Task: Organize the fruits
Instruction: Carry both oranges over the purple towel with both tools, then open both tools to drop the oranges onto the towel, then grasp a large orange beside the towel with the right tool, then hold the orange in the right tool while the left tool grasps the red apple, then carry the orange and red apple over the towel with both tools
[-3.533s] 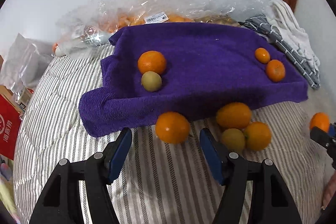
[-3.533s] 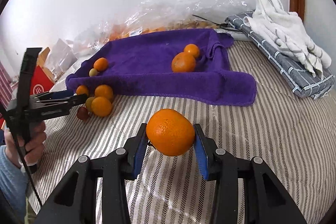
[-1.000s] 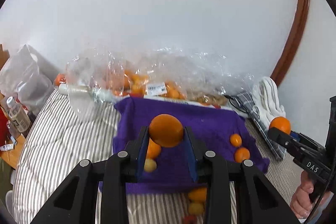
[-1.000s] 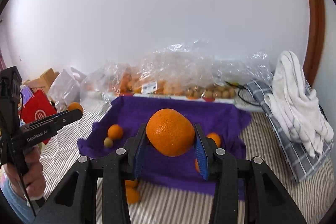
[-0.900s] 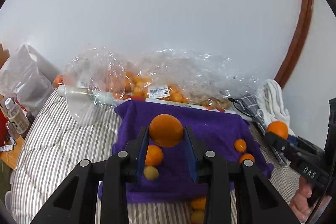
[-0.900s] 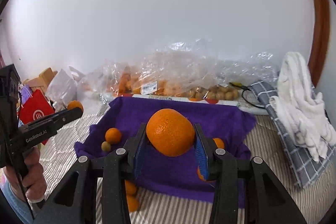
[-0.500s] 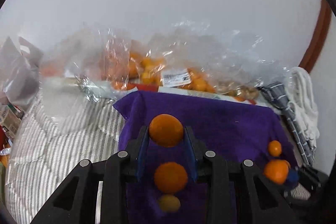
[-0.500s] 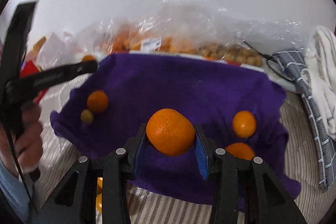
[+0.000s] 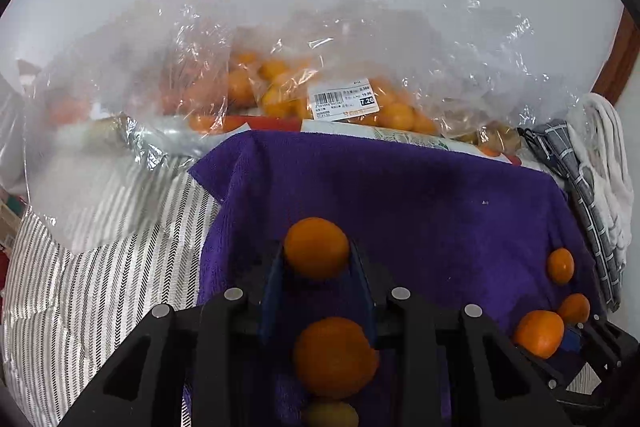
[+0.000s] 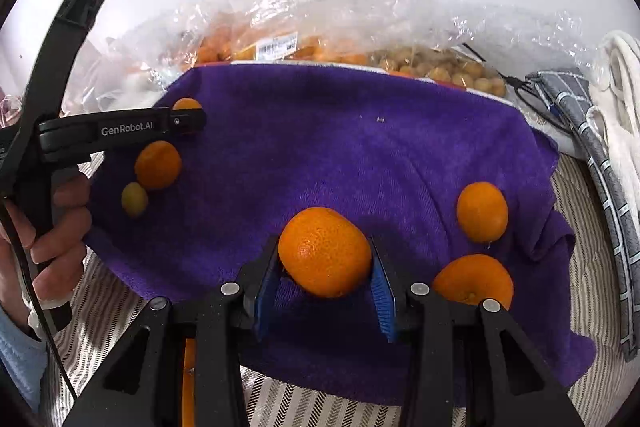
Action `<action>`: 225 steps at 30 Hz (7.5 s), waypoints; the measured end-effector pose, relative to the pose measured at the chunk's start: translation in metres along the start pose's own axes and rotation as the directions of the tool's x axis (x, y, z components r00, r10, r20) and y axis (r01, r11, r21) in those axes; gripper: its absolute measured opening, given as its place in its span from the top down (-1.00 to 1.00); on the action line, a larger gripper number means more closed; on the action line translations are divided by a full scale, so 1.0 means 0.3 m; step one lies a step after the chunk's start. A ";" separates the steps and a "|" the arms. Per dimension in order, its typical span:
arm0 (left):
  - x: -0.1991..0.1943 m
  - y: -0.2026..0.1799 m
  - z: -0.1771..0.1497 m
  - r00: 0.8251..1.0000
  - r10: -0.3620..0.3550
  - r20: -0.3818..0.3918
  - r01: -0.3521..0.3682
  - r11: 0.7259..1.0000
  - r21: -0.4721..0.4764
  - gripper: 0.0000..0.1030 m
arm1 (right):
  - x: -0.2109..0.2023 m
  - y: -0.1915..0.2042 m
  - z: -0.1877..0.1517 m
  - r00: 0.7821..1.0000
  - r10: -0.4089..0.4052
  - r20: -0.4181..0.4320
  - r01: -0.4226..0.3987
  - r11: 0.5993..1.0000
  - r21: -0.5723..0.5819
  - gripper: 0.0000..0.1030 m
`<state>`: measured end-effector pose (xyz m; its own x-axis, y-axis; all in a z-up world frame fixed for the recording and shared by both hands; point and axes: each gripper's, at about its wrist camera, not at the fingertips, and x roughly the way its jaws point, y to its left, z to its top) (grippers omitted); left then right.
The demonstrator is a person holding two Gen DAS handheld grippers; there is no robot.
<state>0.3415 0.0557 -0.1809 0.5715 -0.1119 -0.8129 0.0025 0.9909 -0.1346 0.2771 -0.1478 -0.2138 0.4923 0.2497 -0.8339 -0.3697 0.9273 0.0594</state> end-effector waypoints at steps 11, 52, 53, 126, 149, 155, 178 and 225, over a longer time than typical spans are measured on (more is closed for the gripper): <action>-0.054 -0.003 -0.001 0.998 0.008 0.060 -0.007 1.000 -0.017 0.01 | -0.033 0.005 0.002 0.998 -0.043 0.040 0.044 0.999 -0.015 -0.06; -0.411 0.252 -0.505 1.000 -0.013 0.024 0.015 0.997 -0.076 -0.03 | -0.299 0.198 -0.274 0.998 -0.005 0.063 0.006 1.000 -0.016 -0.09; -0.411 0.250 -0.505 1.000 -0.014 0.024 0.016 0.997 -0.075 -0.04 | -0.294 0.203 -0.276 0.998 0.001 0.061 0.000 1.000 -0.017 -0.09; -0.361 -0.114 -0.529 0.982 -0.185 -0.031 0.187 0.972 0.145 -0.09 | -0.261 -0.149 -0.346 0.995 -0.092 0.040 0.086 0.987 0.133 0.32; -0.397 -0.072 -0.520 0.964 -0.265 0.039 0.260 0.961 0.094 0.57 | -0.255 -0.130 -0.344 0.996 -0.077 0.042 0.072 0.992 0.105 0.32; -0.406 0.009 -0.510 0.951 -0.303 0.068 0.304 0.953 -0.008 0.57 | -0.262 -0.137 -0.344 0.997 -0.064 0.052 0.058 0.992 0.116 0.32; -0.557 0.079 -0.156 0.927 -0.174 0.331 0.204 0.977 -0.058 0.57 | -0.459 -0.127 0.040 0.968 -0.027 0.250 -0.007 0.991 0.133 0.32; -0.290 0.050 -0.211 0.977 -0.107 0.184 0.109 0.994 0.003 0.57 | -0.069 -0.060 -0.053 1.000 -0.029 0.004 0.029 0.999 0.046 0.32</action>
<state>0.2399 0.0756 -0.1480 0.7091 -0.2017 -0.6757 0.0669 0.9731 -0.2204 0.2611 -0.1742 -0.2064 0.5060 0.2235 -0.8331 -0.3187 0.9459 0.0602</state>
